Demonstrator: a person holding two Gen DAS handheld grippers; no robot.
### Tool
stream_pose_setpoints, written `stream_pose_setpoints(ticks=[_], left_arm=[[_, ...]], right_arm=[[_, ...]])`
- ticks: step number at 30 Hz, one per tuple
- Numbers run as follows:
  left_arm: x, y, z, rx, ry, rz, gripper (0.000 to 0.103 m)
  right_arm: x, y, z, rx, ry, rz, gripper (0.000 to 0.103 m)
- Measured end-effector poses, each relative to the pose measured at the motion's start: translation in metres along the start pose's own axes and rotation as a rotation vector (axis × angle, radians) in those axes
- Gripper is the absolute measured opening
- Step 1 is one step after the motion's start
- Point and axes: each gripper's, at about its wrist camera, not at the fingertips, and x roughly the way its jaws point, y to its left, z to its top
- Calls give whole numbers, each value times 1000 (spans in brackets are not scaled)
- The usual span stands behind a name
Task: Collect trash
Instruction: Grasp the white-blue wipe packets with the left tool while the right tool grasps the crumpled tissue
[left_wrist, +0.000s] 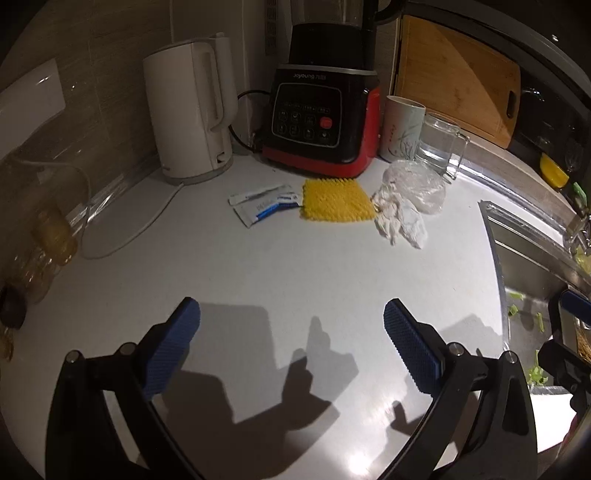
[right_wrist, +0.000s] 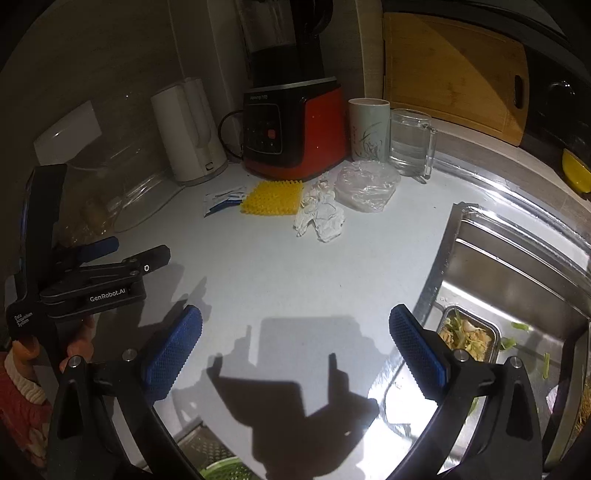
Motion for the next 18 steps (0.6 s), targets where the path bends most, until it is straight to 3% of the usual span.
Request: stream_pose_setpoints(ticks=[3, 10, 18], left_arm=[[36, 10, 18, 50, -24, 7, 95], [120, 39, 57, 104, 1, -37, 95], [177, 49, 83, 167, 57, -102, 90]], right_arm=[[37, 0, 19, -7, 13, -36, 101], [112, -17, 55, 13, 60, -89, 100], [170, -35, 80, 22, 97, -88, 100]])
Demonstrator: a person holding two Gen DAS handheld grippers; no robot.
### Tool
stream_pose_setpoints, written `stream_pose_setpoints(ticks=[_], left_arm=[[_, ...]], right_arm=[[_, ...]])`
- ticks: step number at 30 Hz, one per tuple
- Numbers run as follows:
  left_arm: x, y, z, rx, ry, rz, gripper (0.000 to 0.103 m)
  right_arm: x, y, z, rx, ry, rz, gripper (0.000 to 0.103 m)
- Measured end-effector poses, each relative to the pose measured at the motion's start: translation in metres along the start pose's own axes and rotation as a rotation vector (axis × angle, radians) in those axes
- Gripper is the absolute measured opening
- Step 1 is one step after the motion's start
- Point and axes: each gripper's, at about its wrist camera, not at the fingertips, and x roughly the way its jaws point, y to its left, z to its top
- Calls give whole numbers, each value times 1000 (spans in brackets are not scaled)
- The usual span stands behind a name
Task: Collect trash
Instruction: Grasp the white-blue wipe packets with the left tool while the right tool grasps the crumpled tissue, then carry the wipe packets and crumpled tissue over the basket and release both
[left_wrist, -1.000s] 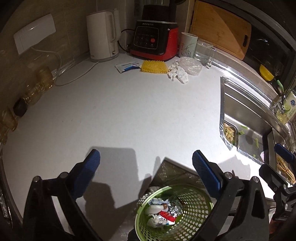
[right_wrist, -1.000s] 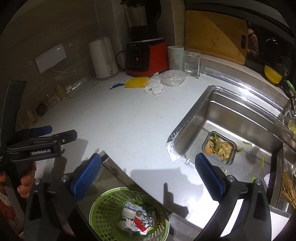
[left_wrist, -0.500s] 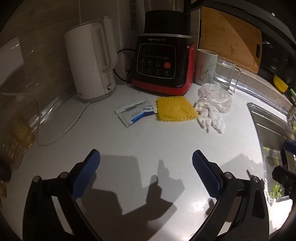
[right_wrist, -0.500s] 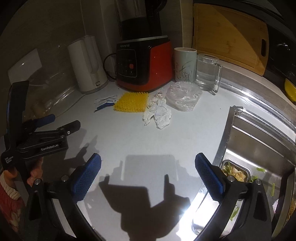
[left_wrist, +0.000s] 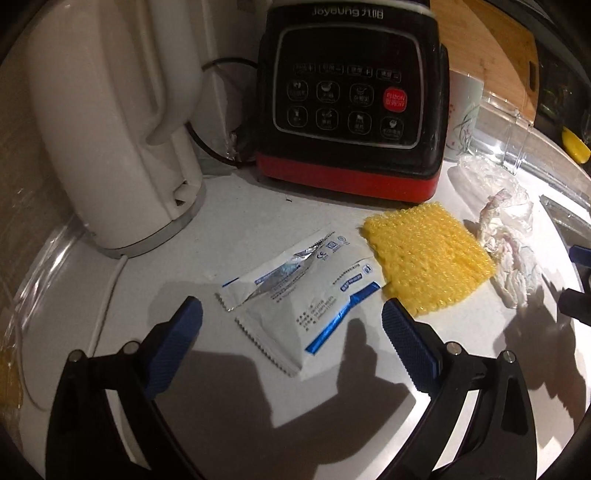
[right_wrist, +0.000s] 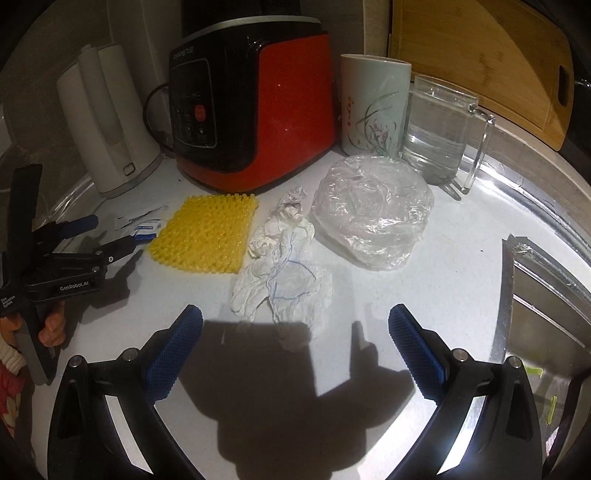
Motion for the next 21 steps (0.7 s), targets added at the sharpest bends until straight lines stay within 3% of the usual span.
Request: stream_pose_setpoints(ticks=[4, 8, 11, 13, 16, 17, 18, 19, 21], left_arm=[[12, 6, 11, 2, 21, -44, 78], [19, 6, 13, 13, 57, -81, 59], [18, 5, 14, 27, 54, -88, 50], [17, 3, 13, 34, 56, -87, 45], [16, 6, 14, 23, 69, -88, 35], [15, 6, 14, 22, 68, -82, 32], [14, 6, 13, 24, 68, -74, 19], [13, 6, 12, 29, 70, -68, 14], [8, 9, 10, 21, 68, -62, 11]], right_arm=[[14, -6, 8, 28, 17, 14, 93], [24, -9, 13, 67, 54, 64, 83], [29, -7, 14, 71, 82, 78, 65], [32, -4, 15, 73, 98, 76, 42], [35, -4, 13, 84, 121, 79, 19], [35, -4, 13, 86, 124, 75, 16], [35, -4, 13, 92, 127, 79, 11], [34, -4, 12, 96, 126, 80, 10], [30, -2, 11, 90, 120, 69, 9]])
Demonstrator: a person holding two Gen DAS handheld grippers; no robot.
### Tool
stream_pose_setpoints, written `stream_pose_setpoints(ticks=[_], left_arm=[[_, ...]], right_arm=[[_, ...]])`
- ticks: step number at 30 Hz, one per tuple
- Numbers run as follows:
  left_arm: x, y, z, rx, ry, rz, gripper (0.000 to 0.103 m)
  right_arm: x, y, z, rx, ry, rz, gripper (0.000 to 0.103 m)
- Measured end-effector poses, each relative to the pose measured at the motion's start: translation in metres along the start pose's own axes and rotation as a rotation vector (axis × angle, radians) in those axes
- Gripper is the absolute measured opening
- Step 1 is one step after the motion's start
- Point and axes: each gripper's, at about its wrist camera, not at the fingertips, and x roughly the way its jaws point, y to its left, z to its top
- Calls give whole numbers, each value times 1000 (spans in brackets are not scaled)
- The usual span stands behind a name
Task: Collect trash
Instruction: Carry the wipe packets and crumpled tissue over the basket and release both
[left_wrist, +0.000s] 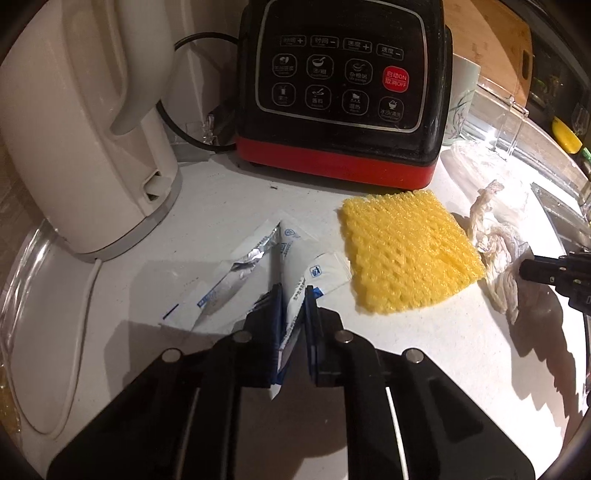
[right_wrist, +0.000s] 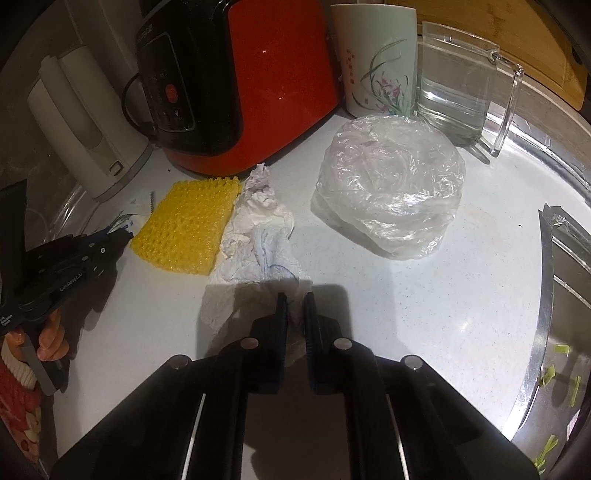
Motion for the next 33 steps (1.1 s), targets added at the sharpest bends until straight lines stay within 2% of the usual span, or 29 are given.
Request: stream_pose_setpoints(ticks=[7, 15, 19, 25, 33], left_arm=[[-27, 10, -14, -68, -19, -36, 9], [-89, -10, -41, -117, -65, -89, 9], [-127, -34, -62, -132, -81, -115, 9], [-180, -87, -112, -147, -80, -133, 9], [-244, -170, -189, -173, -52, -112, 9]], right_arm=[[-29, 0, -13, 11, -42, -6, 9], [-97, 10, -54, 7, -120, 13, 9], [-137, 18, -86, -8, -148, 34, 9], [-191, 20, -145, -11, -159, 84, 9], [-257, 14, -235, -66, -160, 114, 9]])
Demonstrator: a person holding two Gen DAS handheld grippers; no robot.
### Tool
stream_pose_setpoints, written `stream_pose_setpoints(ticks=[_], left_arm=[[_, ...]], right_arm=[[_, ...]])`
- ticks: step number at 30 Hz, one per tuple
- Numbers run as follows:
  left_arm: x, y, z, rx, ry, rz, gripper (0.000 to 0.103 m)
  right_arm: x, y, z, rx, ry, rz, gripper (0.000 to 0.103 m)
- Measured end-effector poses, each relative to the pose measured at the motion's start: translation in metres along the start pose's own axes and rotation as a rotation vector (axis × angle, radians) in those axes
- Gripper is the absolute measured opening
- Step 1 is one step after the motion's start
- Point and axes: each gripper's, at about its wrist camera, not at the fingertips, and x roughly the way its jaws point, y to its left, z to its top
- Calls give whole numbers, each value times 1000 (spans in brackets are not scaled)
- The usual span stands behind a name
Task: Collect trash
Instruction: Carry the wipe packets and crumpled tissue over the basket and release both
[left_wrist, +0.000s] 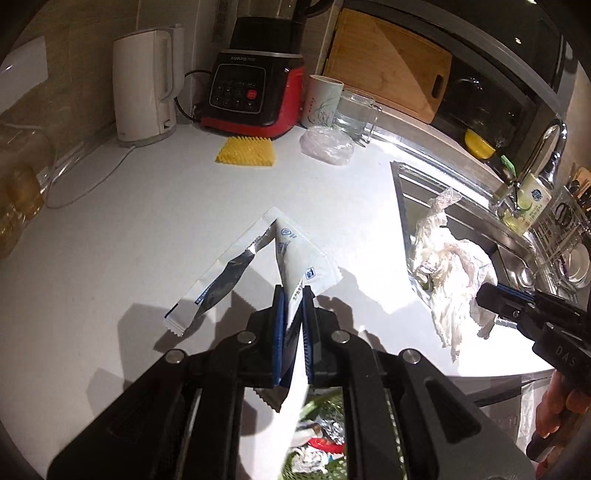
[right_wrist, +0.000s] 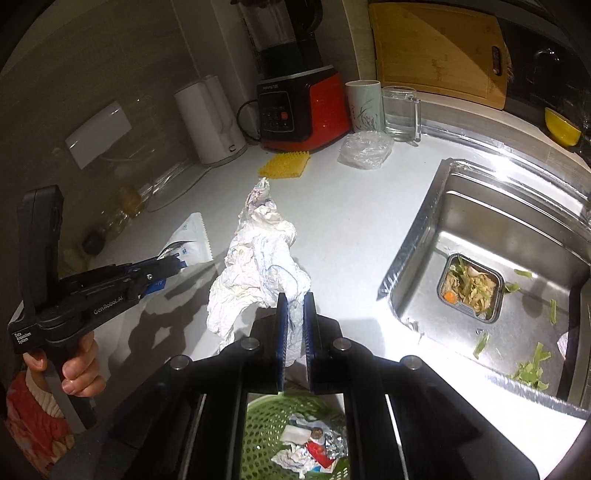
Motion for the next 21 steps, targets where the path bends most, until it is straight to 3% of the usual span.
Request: stream_pose_setpoints(ticks=[12, 21], left_arm=[[-36, -90, -121, -31, 107, -7, 9], [-15, -119, -175, -53, 198, 9, 9]], right_arm=[[-69, -10, -118, -32, 91, 32, 9], [-89, -31, -155, -22, 120, 5, 9]])
